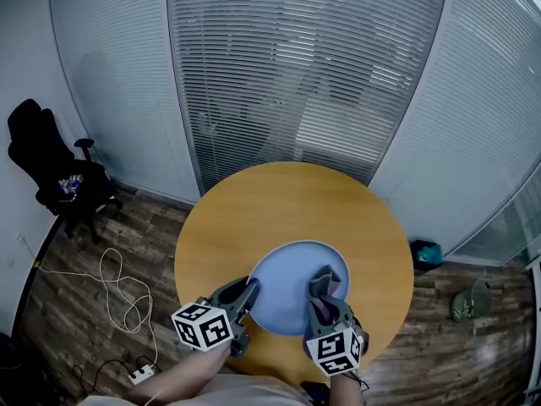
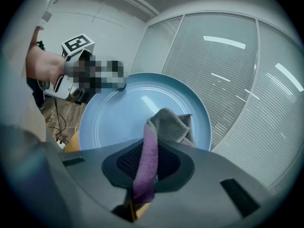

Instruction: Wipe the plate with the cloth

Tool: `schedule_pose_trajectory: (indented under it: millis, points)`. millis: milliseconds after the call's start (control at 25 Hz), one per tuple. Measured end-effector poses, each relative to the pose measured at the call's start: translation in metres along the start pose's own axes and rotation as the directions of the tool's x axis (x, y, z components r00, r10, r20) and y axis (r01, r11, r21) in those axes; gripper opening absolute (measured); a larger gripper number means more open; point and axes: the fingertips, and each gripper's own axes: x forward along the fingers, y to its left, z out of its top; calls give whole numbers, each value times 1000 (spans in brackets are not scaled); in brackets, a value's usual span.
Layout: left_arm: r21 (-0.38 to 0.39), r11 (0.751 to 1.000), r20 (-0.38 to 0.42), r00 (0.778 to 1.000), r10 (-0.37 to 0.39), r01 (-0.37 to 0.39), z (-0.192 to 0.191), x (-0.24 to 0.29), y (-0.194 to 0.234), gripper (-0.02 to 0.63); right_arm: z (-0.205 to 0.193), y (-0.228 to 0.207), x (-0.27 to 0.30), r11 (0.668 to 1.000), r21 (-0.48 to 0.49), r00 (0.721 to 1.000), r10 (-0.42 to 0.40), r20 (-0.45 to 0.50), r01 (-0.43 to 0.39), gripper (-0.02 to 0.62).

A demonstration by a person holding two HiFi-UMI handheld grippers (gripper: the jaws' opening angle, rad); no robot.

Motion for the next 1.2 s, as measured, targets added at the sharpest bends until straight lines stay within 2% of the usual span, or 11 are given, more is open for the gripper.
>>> schedule_pose_trajectory:
  millis: [520, 760, 1200]
  points:
    - [0, 1000, 1, 1000, 16, -16, -3, 0, 4, 60, -13, -19, -4, 998, 43, 999, -39, -11, 39, 51]
    - [41, 999, 16, 1000, 9, -10, 2, 5, 3, 61, -14, -1, 6, 999, 31, 1000, 8, -9, -8, 51]
    - [28, 1000, 19, 1000, 13, -14, 1, 9, 7, 63, -1, 33, 18, 995, -6, 995, 102, 12, -101, 51]
